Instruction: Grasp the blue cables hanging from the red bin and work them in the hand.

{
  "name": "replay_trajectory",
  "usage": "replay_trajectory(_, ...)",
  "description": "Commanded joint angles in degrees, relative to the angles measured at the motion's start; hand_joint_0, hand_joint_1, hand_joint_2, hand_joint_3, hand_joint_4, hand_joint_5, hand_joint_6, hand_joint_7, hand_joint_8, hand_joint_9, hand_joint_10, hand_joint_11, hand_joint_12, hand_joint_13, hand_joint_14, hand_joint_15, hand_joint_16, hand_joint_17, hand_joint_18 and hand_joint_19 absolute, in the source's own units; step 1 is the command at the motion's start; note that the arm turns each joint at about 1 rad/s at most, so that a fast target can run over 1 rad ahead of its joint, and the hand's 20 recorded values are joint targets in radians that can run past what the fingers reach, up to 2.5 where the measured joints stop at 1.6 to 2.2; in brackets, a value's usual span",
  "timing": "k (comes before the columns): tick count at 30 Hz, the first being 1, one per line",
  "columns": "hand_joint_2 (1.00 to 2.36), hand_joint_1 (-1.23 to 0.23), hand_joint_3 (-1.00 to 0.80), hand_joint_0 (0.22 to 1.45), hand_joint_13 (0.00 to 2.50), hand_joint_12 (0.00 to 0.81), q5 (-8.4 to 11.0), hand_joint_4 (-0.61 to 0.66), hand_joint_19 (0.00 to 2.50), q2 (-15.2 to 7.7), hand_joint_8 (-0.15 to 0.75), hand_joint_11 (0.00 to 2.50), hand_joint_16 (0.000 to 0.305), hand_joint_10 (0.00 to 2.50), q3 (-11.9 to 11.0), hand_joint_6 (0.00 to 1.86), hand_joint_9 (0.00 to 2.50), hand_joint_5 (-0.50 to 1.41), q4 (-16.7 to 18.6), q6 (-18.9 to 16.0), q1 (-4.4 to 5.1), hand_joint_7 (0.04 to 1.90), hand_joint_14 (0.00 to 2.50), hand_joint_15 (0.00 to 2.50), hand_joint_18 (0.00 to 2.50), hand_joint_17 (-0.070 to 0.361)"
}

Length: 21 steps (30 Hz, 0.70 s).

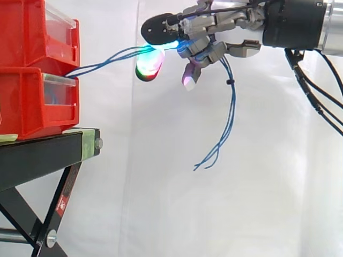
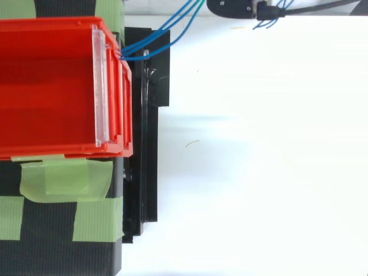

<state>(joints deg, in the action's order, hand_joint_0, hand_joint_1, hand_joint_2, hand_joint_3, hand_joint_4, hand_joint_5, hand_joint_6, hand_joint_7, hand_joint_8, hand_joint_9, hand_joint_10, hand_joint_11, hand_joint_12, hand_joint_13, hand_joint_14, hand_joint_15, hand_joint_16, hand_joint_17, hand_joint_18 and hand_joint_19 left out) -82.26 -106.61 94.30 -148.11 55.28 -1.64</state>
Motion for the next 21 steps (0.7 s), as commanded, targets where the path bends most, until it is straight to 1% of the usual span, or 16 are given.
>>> replay_trajectory(1, 1.44, -0.60, 0.13, 0.87, 0.81, 0.506, 0.00, 0.29, 0.57, 0.00, 0.430, 2.31, 0.064, 2.50, 0.00, 0.18, 0.41, 0.28, 0.01, 0.00, -0.03, 1.24, 2.50, 1.45, 1.06, 0.144)
replay_trajectory(4, 1.65, -0.53, 0.20, 0.89, 0.78, 0.490, 0.00, 0.27, 0.58, 0.00, 0.404, 2.27, 0.058, 2.50, 0.00, 0.17, 0.40, 0.30, 0.01, 0.00, -0.12, 1.26, 2.50, 1.43, 0.97, 0.130)
replay_trajectory(6, 1.68, -0.53, 0.21, 0.90, 0.77, 0.477, 0.00, 0.26, 0.58, 0.00, 0.396, 2.24, 0.056, 2.50, 0.00, 0.16, 0.40, 0.31, 0.01, 0.00, -0.12, 1.27, 2.50, 1.40, 0.93, 0.126)
replay_trajectory(7, 1.66, -0.55, 0.22, 0.92, 0.77, 0.476, 0.00, 0.26, 0.58, 0.00, 0.393, 2.25, 0.055, 2.50, 0.00, 0.15, 0.41, 0.32, 0.01, 0.00, -0.12, 1.28, 2.50, 1.43, 0.91, 0.124)
replay_trajectory(8, 1.61, -0.56, 0.24, 0.94, 0.77, 0.474, 0.00, 0.26, 0.58, 0.00, 0.391, 2.26, 0.055, 2.50, 0.00, 0.14, 0.41, 0.33, 0.01, 0.00, -0.12, 1.28, 2.50, 1.42, 0.90, 0.123)
replay_trajectory(10, 1.43, -0.60, 0.22, 1.00, 0.77, 0.473, 0.00, 0.26, 0.57, 0.00, 0.387, 2.28, 0.053, 2.50, 0.00, 0.15, 0.42, 0.33, 0.01, 0.00, -0.12, 1.28, 2.50, 1.42, 0.88, 0.119)
replay_trajectory(11, 1.18, -0.64, 0.22, 1.06, 0.78, 0.468, 0.00, 0.26, 0.63, 0.00, 0.392, 2.30, 0.053, 2.50, 0.00, 0.15, 0.42, 0.32, 0.01, 0.00, -0.12, 1.28, 2.50, 1.46, 0.92, 0.119)
replay_trajectory(12, 1.01, -0.66, 0.08, 1.09, 0.78, 0.470, 0.00, 0.26, 0.75, 0.00, 0.388, 2.34, 0.052, 2.50, 0.00, 0.14, 0.42, 0.31, 0.01, 0.00, -0.12, 1.29, 2.50, 1.48, 0.97, 0.117)
replay_trajectory(13, 1.02, -0.65, -0.12, 1.05, 0.77, 0.466, 0.00, 0.25, 0.93, 0.00, 0.384, 2.38, 0.049, 2.50, 0.00, 0.13, 0.41, 0.30, 0.01, 0.00, -0.12, 1.30, 2.50, 1.55, 1.02, 0.111)
replay_trajectory(15, 1.02, -0.64, -0.29, 1.01, 0.77, 0.463, 0.00, 0.26, 1.03, 0.00, 0.383, 2.36, 0.049, 2.50, 0.00, 0.11, 0.40, 0.30, -0.07, 0.00, -0.12, 1.30, 2.50, 1.56, 1.07, 0.111)
replay_trajectory(16, 1.02, -0.64, -0.30, 1.01, 0.77, 0.462, 0.00, 0.25, 1.03, 0.00, 0.384, 2.37, 0.049, 2.50, 0.00, 0.11, 0.40, 0.30, -0.16, 0.00, -0.12, 1.30, 2.50, 1.55, 1.08, 0.111)
replay_trajectory(17, 1.02, -0.64, -0.26, 1.01, 0.77, 0.462, 0.00, 0.26, 1.04, 0.00, 0.382, 2.34, 0.049, 2.50, 0.00, 0.12, 0.40, 0.30, -0.16, -0.18, -0.12, 1.30, 2.50, 1.55, 1.07, 0.110)
replay_trajectory(18, 1.02, -0.64, -0.05, 1.05, 0.76, 0.463, 0.00, 0.25, 0.92, 0.00, 0.381, 2.32, 0.049, 2.50, 0.00, 0.12, 0.40, 0.30, -0.16, -0.35, -0.21, 1.29, 2.50, 1.50, 1.00, 0.109)
replay_trajectory(19, 1.01, -0.64, 0.28, 1.09, 0.77, 0.465, 0.00, 0.27, 0.71, 0.00, 0.386, 2.25, 0.052, 2.50, 0.00, 0.17, 0.41, 0.31, -0.16, -0.53, -0.12, 1.26, 2.50, 1.44, 0.95, 0.117)
replay_trajectory(20, 1.00, -0.64, 0.34, 1.09, 0.77, 0.468, 0.00, 0.27, 0.68, 0.00, 0.388, 2.25, 0.053, 2.50, 0.00, 0.18, 0.41, 0.31, -0.16, -0.62, -0.12, 1.26, 2.50, 1.45, 0.95, 0.118)
replay_trajectory(21, 1.13, -0.62, 0.32, 1.06, 0.78, 0.467, 0.00, 0.26, 0.65, 0.00, 0.385, 2.23, 0.054, 2.50, 0.00, 0.19, 0.42, 0.31, -0.16, -0.79, -0.21, 1.25, 2.50, 1.45, 0.95, 0.122)
